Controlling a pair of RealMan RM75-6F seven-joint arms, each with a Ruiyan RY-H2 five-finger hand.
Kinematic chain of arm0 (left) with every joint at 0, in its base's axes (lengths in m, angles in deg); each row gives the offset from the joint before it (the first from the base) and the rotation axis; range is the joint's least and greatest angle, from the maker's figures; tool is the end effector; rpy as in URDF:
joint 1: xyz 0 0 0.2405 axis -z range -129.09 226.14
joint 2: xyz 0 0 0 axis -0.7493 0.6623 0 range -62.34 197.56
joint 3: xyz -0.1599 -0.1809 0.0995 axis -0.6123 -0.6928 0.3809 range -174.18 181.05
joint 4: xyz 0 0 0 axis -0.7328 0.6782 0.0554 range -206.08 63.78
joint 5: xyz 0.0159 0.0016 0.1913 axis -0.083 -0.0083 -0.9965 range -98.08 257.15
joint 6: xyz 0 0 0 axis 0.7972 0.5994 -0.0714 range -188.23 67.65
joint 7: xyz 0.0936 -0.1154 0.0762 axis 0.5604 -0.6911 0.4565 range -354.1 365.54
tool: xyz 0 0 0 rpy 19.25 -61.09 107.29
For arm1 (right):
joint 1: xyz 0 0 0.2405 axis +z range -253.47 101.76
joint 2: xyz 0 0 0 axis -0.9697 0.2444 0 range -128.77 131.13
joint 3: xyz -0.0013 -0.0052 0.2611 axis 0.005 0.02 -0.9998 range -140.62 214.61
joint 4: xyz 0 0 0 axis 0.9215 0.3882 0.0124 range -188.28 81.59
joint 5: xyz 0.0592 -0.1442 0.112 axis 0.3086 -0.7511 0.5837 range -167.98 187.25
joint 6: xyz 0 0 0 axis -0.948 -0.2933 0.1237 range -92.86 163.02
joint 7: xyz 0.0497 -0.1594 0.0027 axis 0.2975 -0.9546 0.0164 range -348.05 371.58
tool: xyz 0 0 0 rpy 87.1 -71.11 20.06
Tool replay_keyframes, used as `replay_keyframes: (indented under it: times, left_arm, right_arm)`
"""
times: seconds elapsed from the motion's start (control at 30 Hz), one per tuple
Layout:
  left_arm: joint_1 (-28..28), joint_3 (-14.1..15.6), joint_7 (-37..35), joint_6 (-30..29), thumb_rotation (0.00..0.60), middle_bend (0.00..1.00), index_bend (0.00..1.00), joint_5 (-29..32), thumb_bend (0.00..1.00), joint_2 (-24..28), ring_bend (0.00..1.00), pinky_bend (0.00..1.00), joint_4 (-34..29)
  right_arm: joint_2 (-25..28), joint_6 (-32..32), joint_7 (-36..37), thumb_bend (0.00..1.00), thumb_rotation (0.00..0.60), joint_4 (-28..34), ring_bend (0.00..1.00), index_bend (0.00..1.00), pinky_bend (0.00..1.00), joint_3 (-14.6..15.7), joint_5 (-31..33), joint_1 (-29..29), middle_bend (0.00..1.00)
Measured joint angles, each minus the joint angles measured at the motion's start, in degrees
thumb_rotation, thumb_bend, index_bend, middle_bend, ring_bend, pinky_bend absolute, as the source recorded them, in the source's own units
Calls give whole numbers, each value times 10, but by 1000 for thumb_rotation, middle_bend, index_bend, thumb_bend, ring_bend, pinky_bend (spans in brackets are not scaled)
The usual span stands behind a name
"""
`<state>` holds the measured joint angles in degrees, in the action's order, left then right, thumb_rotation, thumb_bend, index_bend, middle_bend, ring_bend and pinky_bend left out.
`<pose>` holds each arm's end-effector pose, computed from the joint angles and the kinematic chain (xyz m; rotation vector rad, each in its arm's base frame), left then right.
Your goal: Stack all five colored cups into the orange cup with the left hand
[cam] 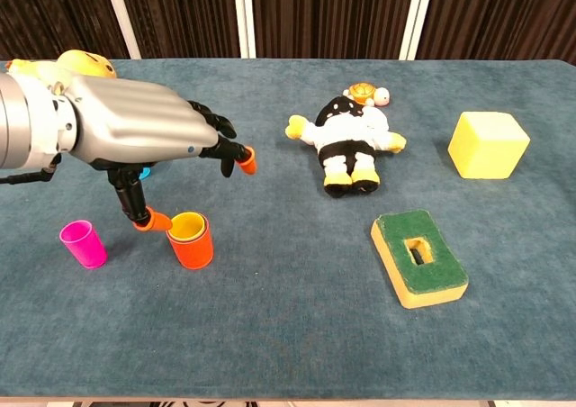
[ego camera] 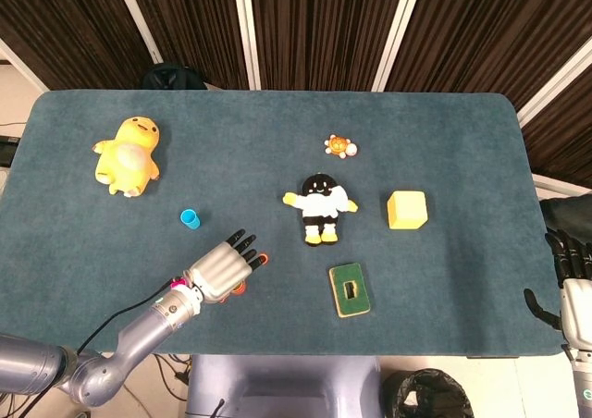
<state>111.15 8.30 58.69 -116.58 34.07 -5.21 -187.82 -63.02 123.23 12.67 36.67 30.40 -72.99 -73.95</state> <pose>-0.0731 0.3009 0.0139 -2.3460 -0.4671 -0.5207 -0.3250 -0.1980 0.2040 1.2427 -0.8489 0.8989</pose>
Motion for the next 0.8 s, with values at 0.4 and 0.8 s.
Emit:
replay_keyframes:
  times: [0.4, 0.8]
  left_arm:
    - [-62, -10, -73, -76, 600, 214, 203, -37, 171, 12, 0, 168, 62]
    - [-92, -61, -102, -90, 600, 215, 223, 50, 170, -33, 0, 172, 185]
  right_arm:
    - [1, 2, 1, 374, 600, 2, 72, 72, 36, 0, -2, -1, 44]
    - [-3, -5, -8, 374, 600, 1, 72, 72, 36, 1, 2, 2, 44]
